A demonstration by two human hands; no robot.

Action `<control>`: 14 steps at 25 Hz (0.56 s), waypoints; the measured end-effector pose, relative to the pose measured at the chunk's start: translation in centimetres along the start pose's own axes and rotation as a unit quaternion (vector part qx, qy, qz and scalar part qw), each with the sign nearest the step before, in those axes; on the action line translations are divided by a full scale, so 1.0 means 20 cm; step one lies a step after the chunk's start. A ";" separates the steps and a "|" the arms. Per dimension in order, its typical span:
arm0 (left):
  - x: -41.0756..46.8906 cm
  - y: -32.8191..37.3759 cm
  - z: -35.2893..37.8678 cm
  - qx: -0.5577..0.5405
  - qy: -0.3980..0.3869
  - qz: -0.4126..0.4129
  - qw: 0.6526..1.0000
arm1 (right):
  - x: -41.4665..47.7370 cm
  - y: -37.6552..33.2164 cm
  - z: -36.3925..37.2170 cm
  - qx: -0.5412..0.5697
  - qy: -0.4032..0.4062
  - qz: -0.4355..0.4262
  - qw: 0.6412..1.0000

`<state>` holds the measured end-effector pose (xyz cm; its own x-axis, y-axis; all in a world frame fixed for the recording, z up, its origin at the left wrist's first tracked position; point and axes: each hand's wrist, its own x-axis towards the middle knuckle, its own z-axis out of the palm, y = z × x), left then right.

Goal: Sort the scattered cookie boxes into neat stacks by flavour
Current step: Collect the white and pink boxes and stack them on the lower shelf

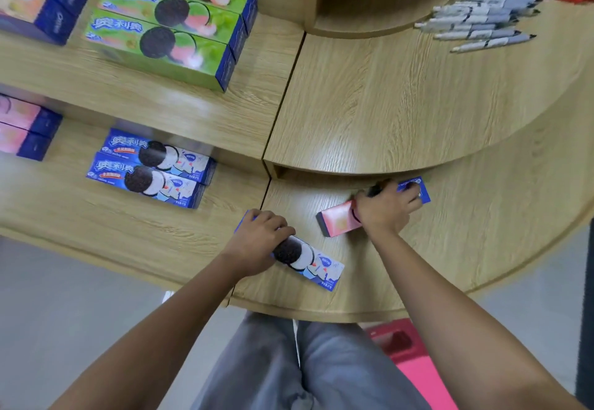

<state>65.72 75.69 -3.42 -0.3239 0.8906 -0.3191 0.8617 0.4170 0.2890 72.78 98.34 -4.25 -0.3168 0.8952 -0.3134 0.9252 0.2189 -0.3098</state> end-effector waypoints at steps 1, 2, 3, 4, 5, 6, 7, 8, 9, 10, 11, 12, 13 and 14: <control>-0.02 0.00 0.01 -0.004 0.008 -0.004 1.000 | 0.00 0.01 0.00 0.006 0.001 -0.013 1.000; -0.03 0.00 0.02 -0.011 0.017 -0.008 1.000 | -0.01 0.04 -0.01 0.013 0.002 -0.029 0.999; -0.04 0.00 0.03 -0.018 0.025 -0.011 0.999 | -0.01 0.09 -0.02 0.018 0.003 -0.049 0.999; -0.06 0.01 0.04 -0.024 0.030 -0.014 0.999 | -0.03 0.13 -0.04 0.021 0.004 -0.071 0.997; -0.07 0.01 0.04 -0.026 0.033 -0.015 0.999 | -0.05 0.19 -0.05 0.023 0.002 -0.090 0.996; -0.07 0.02 0.04 -0.026 0.036 -0.013 0.999 | -0.08 0.24 -0.07 0.022 0.004 -0.102 0.995; -0.08 0.03 0.04 -0.026 0.040 -0.010 0.999 | -0.10 0.30 -0.08 0.019 0.009 -0.101 0.995; -0.09 0.04 0.05 -0.027 0.043 -0.008 0.999 | -0.13 0.36 -0.08 0.012 0.014 -0.085 0.996; -0.09 0.05 0.05 -0.029 0.047 -0.011 0.998 | -0.15 0.41 -0.09 0.006 0.013 -0.062 0.998; -0.10 0.06 0.05 -0.033 0.054 -0.017 0.998 | -0.17 0.45 -0.09 -0.005 0.002 -0.041 0.999; -0.10 0.08 0.05 -0.040 0.062 -0.025 0.997 | -0.19 0.49 -0.09 -0.015 -0.016 -0.028 0.999; -0.11 0.08 0.05 -0.047 0.070 -0.033 0.996 | -0.20 0.52 -0.09 -0.022 -0.032 -0.022 0.999; -0.12 0.09 0.05 -0.052 0.076 -0.040 0.995 | -0.21 0.54 -0.09 -0.022 -0.039 -0.024 0.999; -0.14 0.09 0.04 -0.054 0.083 -0.046 0.994 | -0.21 0.55 -0.09 -0.021 -0.039 -0.034 0.998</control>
<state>68.47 73.89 -2.71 -0.4668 0.8618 -0.1984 0.7815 0.5070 0.3636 84.64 97.68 -4.63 -0.3931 0.8454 -0.3616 0.9084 0.2963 -0.2950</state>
